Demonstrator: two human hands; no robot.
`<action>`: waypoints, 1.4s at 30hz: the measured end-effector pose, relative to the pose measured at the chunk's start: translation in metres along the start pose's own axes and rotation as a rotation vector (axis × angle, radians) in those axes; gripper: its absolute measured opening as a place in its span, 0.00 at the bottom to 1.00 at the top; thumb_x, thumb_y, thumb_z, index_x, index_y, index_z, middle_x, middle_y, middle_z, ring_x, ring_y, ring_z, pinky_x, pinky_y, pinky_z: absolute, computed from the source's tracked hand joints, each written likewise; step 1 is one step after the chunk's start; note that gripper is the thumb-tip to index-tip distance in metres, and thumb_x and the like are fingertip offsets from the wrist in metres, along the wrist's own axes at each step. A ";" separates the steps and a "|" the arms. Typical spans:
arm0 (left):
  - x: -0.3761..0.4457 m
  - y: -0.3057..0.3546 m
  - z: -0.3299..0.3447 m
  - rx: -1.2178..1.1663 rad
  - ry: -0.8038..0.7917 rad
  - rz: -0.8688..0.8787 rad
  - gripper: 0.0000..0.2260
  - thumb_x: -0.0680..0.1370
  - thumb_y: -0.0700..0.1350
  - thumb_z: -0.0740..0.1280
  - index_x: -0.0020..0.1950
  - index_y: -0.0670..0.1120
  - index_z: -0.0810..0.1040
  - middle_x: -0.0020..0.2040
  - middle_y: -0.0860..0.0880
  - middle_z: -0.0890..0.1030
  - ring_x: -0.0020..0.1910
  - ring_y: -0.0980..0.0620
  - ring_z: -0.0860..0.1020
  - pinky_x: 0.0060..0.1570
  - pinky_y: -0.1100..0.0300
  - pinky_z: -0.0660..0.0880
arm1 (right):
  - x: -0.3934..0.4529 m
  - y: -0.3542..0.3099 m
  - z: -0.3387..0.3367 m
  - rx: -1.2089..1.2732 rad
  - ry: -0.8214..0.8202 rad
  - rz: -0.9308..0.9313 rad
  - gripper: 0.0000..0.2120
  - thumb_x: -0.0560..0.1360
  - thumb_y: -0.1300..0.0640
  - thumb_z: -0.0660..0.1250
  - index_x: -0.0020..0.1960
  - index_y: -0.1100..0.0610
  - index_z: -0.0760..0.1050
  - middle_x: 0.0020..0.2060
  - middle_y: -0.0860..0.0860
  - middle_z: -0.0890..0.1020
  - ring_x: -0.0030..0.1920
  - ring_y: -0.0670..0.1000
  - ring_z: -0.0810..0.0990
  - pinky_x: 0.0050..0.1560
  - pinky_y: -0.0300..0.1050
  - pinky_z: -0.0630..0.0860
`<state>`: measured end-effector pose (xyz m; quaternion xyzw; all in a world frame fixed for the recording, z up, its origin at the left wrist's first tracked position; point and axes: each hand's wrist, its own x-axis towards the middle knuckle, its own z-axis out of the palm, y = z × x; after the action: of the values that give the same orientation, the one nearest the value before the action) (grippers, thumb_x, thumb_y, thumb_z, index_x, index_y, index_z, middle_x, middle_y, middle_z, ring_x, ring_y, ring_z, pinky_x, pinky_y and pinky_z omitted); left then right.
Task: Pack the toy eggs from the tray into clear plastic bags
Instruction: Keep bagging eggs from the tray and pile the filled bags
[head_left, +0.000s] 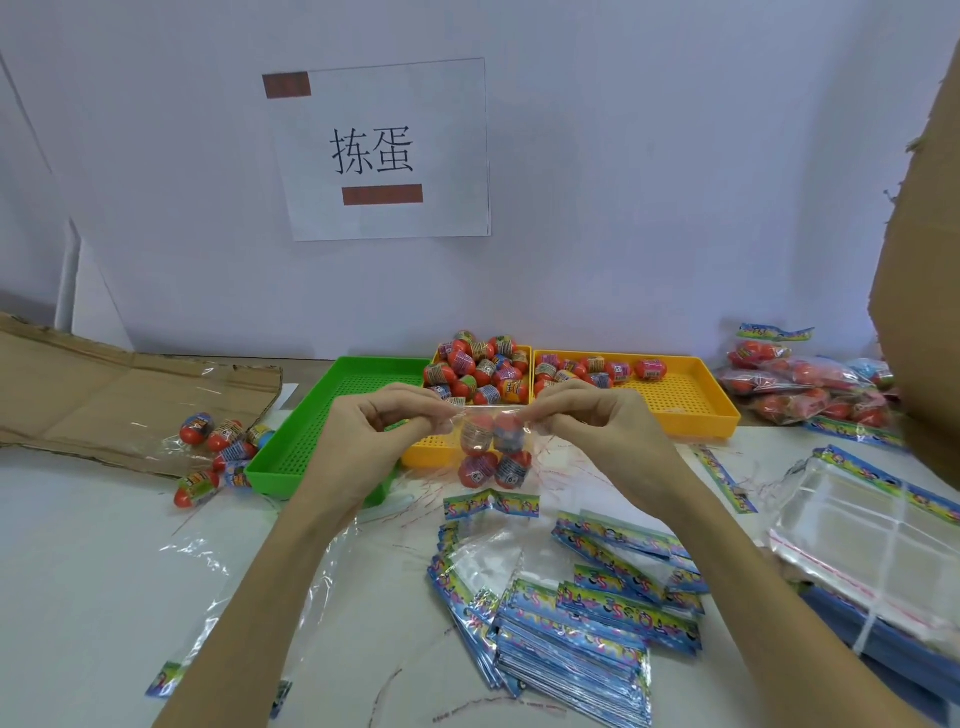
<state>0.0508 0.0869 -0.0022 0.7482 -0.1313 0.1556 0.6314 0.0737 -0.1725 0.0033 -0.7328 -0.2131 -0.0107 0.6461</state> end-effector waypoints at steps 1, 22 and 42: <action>0.000 0.001 0.000 0.021 -0.006 0.003 0.12 0.74 0.32 0.76 0.45 0.51 0.91 0.49 0.49 0.88 0.54 0.52 0.85 0.54 0.65 0.80 | 0.000 0.000 0.000 -0.010 0.005 0.000 0.14 0.78 0.70 0.69 0.46 0.54 0.89 0.47 0.48 0.85 0.53 0.48 0.82 0.54 0.40 0.80; -0.002 -0.004 0.009 -0.086 0.071 0.048 0.09 0.73 0.37 0.79 0.48 0.45 0.83 0.53 0.48 0.84 0.51 0.51 0.84 0.56 0.61 0.79 | 0.002 0.004 0.023 0.160 0.194 -0.009 0.09 0.77 0.64 0.74 0.57 0.56 0.82 0.49 0.53 0.87 0.52 0.52 0.86 0.54 0.43 0.82; -0.007 0.009 0.030 -0.314 0.041 -0.285 0.11 0.70 0.49 0.78 0.48 0.46 0.86 0.50 0.40 0.85 0.48 0.44 0.84 0.46 0.47 0.85 | 0.003 0.002 0.021 -0.080 0.139 0.041 0.04 0.78 0.53 0.74 0.46 0.52 0.87 0.40 0.47 0.86 0.42 0.46 0.84 0.40 0.39 0.83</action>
<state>0.0425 0.0555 -0.0012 0.6484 -0.0339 0.0578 0.7583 0.0719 -0.1515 -0.0016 -0.7599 -0.1519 -0.0567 0.6295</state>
